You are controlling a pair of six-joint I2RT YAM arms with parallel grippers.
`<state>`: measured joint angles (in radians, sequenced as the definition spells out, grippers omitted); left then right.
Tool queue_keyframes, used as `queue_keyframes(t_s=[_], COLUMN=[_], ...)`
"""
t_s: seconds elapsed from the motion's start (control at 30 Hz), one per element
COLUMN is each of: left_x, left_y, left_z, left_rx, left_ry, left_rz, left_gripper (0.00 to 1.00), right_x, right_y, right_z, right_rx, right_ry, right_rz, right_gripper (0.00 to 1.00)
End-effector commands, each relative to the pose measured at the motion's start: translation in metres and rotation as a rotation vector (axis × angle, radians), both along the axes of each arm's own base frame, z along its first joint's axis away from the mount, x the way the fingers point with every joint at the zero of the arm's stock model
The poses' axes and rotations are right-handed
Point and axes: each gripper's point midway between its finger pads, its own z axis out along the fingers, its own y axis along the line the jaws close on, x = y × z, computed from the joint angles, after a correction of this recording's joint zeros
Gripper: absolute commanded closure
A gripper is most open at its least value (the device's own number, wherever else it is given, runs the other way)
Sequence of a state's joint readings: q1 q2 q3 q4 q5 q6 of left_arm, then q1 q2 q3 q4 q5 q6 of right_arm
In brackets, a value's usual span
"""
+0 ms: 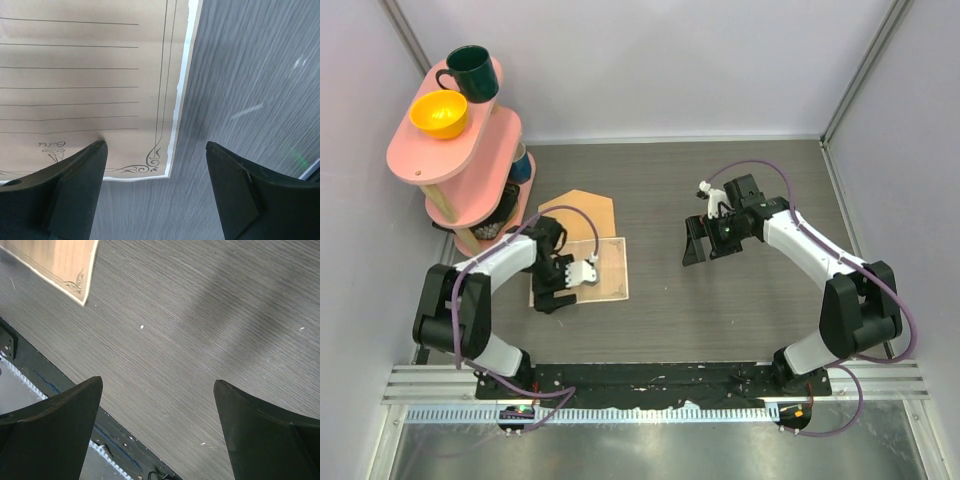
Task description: Place the letter into the envelope and seal it
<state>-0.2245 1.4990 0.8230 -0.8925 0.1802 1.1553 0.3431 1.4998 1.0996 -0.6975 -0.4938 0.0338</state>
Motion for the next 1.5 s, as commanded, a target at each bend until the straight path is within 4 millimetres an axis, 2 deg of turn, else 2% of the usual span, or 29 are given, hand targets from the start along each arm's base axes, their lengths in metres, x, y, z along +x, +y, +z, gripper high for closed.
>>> queue_keyframes(t_s=[0.0,0.1,0.2,0.23,0.3,0.4,0.5,0.6,0.67,0.7,0.77,0.93,1.0,1.03,1.1,1.2,1.23,1.47], left_x=[-0.003,0.003,-0.002,-0.002,-0.001,-0.005,-0.003,0.008,0.024,0.026,0.032,0.049,0.052,0.053,0.053,0.049,0.048,0.047], left_y=[-0.057,-0.091,-0.111,-0.122,-0.131,-0.138,-0.126,-0.116,-0.115,-0.109,-0.108,-0.102,-0.101,-0.102,-0.102,-0.103,-0.104,-0.111], left_z=[-0.001,0.000,-0.002,0.001,0.009,0.038,0.064,0.067,0.064,0.058,0.051,0.026,0.020,0.014,0.006,-0.005,-0.007,-0.008], left_rx=[-0.096,-0.110,-0.116,-0.132,-0.153,-0.223,-0.301,-0.305,-0.306,-0.291,-0.283,-0.252,-0.244,-0.240,-0.234,-0.227,-0.223,-0.219], left_ry=[0.063,0.070,0.103,0.099,0.101,0.139,0.146,0.038,-0.044,-0.047,-0.048,-0.049,-0.046,-0.037,-0.026,-0.007,-0.004,-0.008], left_rz=[0.035,-0.005,-0.019,-0.036,-0.028,0.000,0.066,0.096,0.121,0.140,0.156,0.199,0.205,0.206,0.210,0.194,0.180,0.120], left_gripper=[0.16,0.16,0.17,0.17,0.17,0.16,0.15,0.14,0.13,0.13,0.13,0.15,0.16,0.16,0.16,0.17,0.19,0.20], right_x=[0.009,0.009,0.009,0.008,0.006,0.005,0.009,0.017,0.019,0.025,0.024,0.032,0.035,0.035,0.035,0.037,0.037,0.049], right_y=[0.008,0.009,0.009,0.009,0.008,0.008,0.010,0.017,0.021,0.024,0.028,0.037,0.040,0.042,0.044,0.045,0.045,0.056], right_z=[0.006,0.004,0.003,0.002,-0.001,-0.004,-0.006,-0.009,-0.017,-0.017,-0.029,-0.041,-0.048,-0.049,-0.060,-0.070,-0.079,-0.098], right_rx=[0.041,0.045,0.045,0.046,0.044,0.045,0.056,0.088,0.105,0.128,0.141,0.181,0.197,0.213,0.227,0.226,0.217,0.264], right_ry=[-0.036,-0.028,-0.024,-0.023,-0.017,-0.017,-0.024,-0.017,0.007,0.000,0.036,0.080,0.085,0.102,0.118,0.145,0.166,0.191], right_rz=[-0.007,-0.010,-0.013,-0.014,-0.015,-0.013,-0.028,-0.056,-0.069,-0.089,-0.103,-0.142,-0.161,-0.187,-0.203,-0.220,-0.225,-0.233], right_gripper=[0.00,0.00,0.00,0.00,0.00,0.00,0.00,0.00,0.01,0.01,0.03,0.09,0.12,0.19,0.25,0.28,0.29,0.32])
